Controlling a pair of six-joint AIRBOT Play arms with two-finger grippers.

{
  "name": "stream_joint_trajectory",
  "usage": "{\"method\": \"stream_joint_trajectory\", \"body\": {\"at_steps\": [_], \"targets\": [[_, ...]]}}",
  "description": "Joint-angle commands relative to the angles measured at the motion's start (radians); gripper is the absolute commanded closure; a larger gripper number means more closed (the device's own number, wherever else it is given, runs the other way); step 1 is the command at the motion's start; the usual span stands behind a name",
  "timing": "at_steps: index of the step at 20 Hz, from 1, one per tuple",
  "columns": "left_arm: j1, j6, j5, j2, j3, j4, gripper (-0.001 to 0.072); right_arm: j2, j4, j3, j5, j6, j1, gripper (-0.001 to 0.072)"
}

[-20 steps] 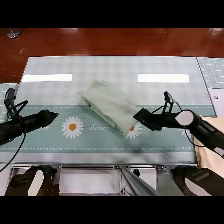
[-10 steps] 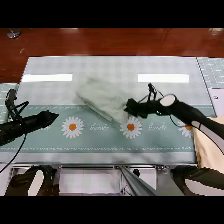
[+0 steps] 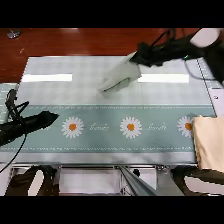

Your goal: Fold the shirts.

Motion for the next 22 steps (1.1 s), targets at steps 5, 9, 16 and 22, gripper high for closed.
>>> {"method": "stream_joint_trajectory", "body": {"at_steps": [5,9,16,22], "targets": [[0.001,0.0,-0.004,0.001,0.0,0.0,0.0687,0.086,-0.203,0.282,0.445,0.114,-0.361,0.0686],[0.001,0.001,-0.003,0.001,0.0,0.0,0.0687,0.143,-0.323,0.275,0.695,0.135,-0.621,0.0686],[0.001,0.019,0.024,0.001,0.0,0.0,0.0687,0.463,-0.45,-0.136,0.703,0.089,-1.017,0.0686],[0.001,0.034,0.05,0.001,0.0,0.0,0.0687,0.747,-0.698,-0.544,0.703,0.098,-1.325,0.0686]]}}
